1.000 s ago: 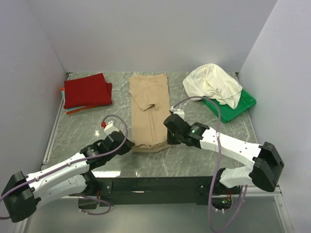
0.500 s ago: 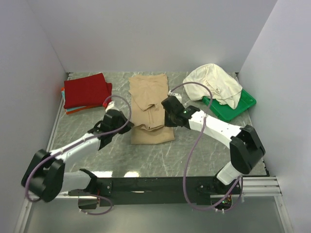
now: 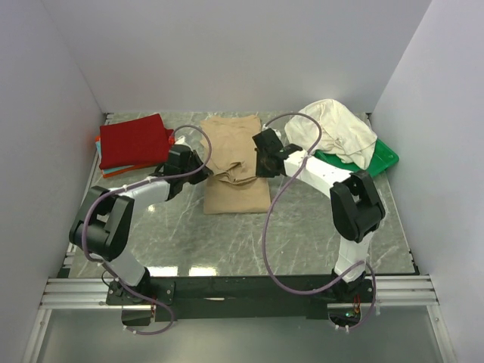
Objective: Fold and stack the t-shirts
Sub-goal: Fold the tshirt
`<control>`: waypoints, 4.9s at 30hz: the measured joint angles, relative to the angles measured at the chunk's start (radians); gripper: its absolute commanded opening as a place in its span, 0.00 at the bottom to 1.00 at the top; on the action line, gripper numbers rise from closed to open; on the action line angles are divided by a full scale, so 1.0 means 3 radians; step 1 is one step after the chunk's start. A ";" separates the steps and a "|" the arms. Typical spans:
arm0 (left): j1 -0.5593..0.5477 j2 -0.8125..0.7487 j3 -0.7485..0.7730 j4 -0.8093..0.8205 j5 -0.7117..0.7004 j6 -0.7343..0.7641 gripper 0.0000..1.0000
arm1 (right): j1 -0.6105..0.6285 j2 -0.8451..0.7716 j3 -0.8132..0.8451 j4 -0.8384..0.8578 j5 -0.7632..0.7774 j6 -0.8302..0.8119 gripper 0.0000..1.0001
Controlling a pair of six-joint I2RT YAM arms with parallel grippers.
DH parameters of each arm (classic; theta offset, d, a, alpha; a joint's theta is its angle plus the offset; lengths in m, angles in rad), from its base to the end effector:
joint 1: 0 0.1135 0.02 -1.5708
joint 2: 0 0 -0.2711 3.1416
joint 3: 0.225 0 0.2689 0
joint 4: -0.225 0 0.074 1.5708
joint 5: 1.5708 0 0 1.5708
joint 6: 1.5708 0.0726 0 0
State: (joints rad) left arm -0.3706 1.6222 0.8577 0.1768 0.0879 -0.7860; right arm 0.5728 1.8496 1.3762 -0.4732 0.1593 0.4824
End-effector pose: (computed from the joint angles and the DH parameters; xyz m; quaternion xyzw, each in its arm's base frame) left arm 0.3579 -0.1459 0.1650 -0.1613 0.8661 -0.2902 0.3737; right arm 0.3763 0.2290 0.1898 -0.0185 0.9488 0.0887 0.3026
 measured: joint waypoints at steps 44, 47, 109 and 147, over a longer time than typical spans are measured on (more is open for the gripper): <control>0.0434 0.0379 0.0235 0.0219 0.0135 0.0083 0.74 | -0.0340 0.0519 0.0711 0.0008 -0.0395 -0.0360 0.62; 0.0394 0.0164 0.0118 0.0214 0.0058 0.0116 0.74 | -0.0341 0.0298 0.0534 0.0080 -0.0437 -0.0350 0.61; -0.0017 -0.0572 -0.0938 -0.0193 -0.0369 0.0046 0.60 | -0.0172 -0.0533 -0.1554 0.0842 -0.0861 0.0100 0.20; -0.0453 -0.0369 -0.0788 -0.0356 -0.0725 -0.0216 0.19 | -0.0161 -0.0479 -0.1526 0.0903 -0.0889 0.0103 0.17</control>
State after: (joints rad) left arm -0.5064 1.5116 0.6212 0.0700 -0.1295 -0.8509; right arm 0.5243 1.7058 0.9184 -0.2024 -0.1074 0.5133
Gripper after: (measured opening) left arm 0.197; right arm 0.170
